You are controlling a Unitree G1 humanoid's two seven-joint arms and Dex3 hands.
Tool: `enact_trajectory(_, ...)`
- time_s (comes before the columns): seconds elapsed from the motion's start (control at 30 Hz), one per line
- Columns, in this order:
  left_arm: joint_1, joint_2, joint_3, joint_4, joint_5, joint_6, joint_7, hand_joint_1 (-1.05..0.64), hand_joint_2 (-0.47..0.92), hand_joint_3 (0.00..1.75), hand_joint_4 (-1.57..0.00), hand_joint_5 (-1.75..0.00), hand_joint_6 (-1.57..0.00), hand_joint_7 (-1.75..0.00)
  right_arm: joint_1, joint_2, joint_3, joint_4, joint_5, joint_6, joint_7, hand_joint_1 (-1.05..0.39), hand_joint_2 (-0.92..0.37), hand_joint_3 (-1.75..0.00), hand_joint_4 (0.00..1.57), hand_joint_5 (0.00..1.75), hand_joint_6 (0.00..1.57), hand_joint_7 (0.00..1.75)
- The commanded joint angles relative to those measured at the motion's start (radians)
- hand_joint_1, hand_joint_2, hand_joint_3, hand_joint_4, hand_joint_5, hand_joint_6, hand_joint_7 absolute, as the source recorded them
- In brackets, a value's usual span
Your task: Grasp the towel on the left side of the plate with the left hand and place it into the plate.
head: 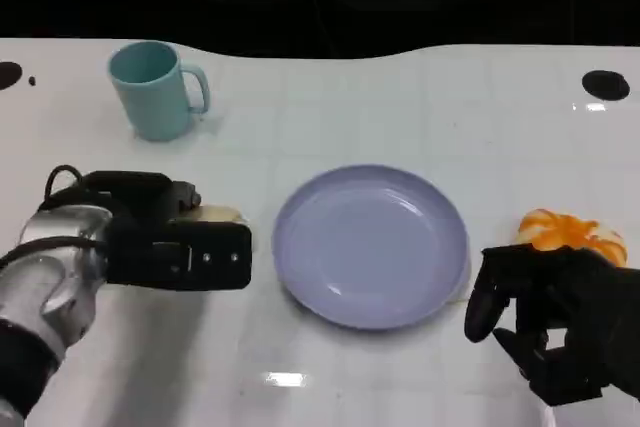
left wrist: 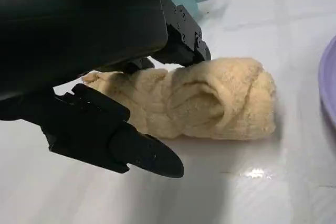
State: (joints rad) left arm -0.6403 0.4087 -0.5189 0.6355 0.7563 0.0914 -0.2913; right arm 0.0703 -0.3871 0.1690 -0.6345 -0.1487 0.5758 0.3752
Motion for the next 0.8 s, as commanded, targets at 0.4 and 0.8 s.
enact_trajectory(0.4,-0.044,-0.057,-0.032,0.272,0.012,-0.124,0.27,-0.26,0.92,0.25,-0.8,-1.05,-0.96,-0.52,0.0,-0.01,-0.011,-0.016,0.008,0.011,0.003,0.01,-0.55,-1.1,0.74,1.75,0.72,1.42)
enact_trajectory(0.8,0.0,-0.065,0.08,0.232,-0.08,-0.178,0.461,-0.19,0.86,0.4,-0.84,-1.75,-0.6,-1.59,-0.009,-0.004,0.003,-0.021,0.0,0.033,-0.006,0.0,-0.54,-1.11,0.74,1.75,0.72,1.42)
